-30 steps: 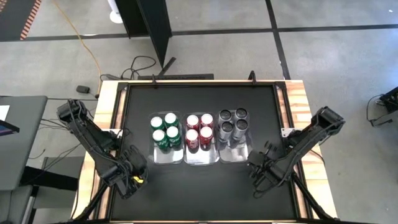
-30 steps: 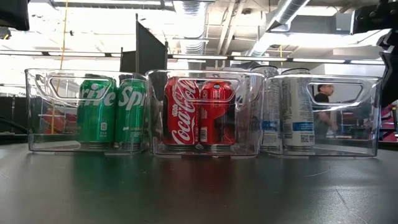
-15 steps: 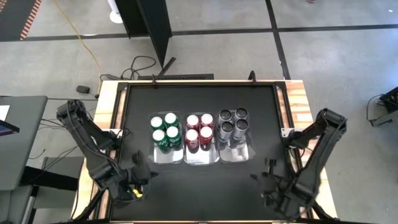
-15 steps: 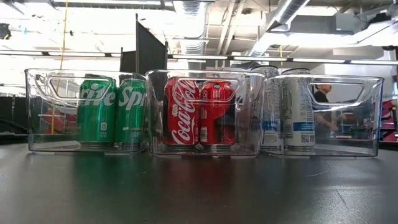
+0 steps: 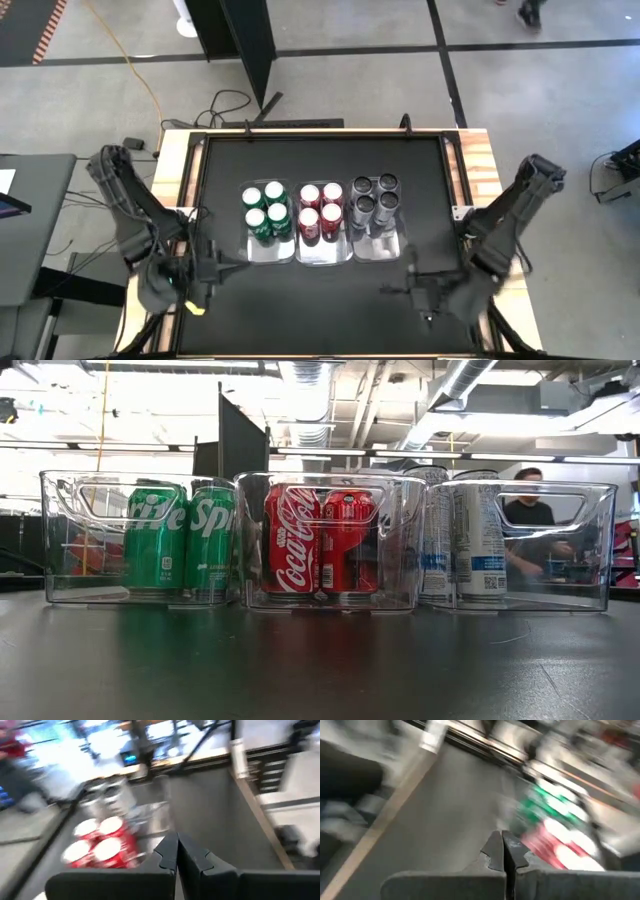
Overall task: Sort soda cans
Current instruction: Return to Home Position
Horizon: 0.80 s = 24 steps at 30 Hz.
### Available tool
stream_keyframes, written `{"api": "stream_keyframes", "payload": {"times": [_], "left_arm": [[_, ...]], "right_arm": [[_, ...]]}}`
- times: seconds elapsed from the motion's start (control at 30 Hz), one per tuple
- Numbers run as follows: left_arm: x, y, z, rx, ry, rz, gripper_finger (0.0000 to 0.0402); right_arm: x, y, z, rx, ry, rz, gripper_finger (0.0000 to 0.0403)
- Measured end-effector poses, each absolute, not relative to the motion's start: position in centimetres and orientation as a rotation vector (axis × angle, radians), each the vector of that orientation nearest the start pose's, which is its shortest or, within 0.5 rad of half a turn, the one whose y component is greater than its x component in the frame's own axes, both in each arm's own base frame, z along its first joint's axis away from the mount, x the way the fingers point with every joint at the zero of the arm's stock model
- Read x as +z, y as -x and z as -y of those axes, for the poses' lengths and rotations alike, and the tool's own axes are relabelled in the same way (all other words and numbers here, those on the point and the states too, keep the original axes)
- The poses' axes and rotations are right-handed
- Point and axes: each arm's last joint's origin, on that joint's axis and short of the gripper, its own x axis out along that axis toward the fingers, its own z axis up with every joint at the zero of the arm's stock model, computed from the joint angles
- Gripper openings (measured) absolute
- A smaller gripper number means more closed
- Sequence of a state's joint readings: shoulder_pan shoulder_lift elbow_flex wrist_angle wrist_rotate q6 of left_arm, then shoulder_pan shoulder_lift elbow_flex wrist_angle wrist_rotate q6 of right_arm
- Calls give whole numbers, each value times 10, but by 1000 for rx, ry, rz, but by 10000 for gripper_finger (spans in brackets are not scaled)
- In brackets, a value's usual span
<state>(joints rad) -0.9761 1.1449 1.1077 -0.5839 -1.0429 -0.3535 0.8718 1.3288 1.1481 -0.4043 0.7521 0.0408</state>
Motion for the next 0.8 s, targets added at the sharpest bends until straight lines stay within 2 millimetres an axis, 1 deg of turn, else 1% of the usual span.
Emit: {"api": "stream_keyframes", "payload": {"times": [0.07,0.1,0.17,0.27,0.37,0.47,0.57,0.67,0.73,0.8], "left_arm": [[340,-149,166,21,-159,-268,0],[336,-150,163,-43,-161,-236,0],[327,-146,152,-116,-186,-182,0],[317,-128,124,-70,-154,-133,0],[306,-105,95,-26,-90,-82,0],[291,-84,69,-3,-48,-33,0],[274,-68,48,19,-9,22,0],[254,-60,37,23,-2,54,0],[244,-56,33,28,27,80,0],[240,-57,33,37,37,99,0]], "right_arm": [[326,-210,-189,243,383,-317,1],[326,-215,-178,258,391,-291,1],[325,-218,-155,212,401,-286,1],[326,-209,-122,154,359,-252,1],[324,-185,-98,165,314,-192,1],[315,-153,-77,152,283,-130,0],[303,-121,-57,131,253,-21,0],[282,-96,-41,113,226,47,0],[266,-85,-34,97,210,81,0],[253,-77,-28,81,194,118,0]]}}
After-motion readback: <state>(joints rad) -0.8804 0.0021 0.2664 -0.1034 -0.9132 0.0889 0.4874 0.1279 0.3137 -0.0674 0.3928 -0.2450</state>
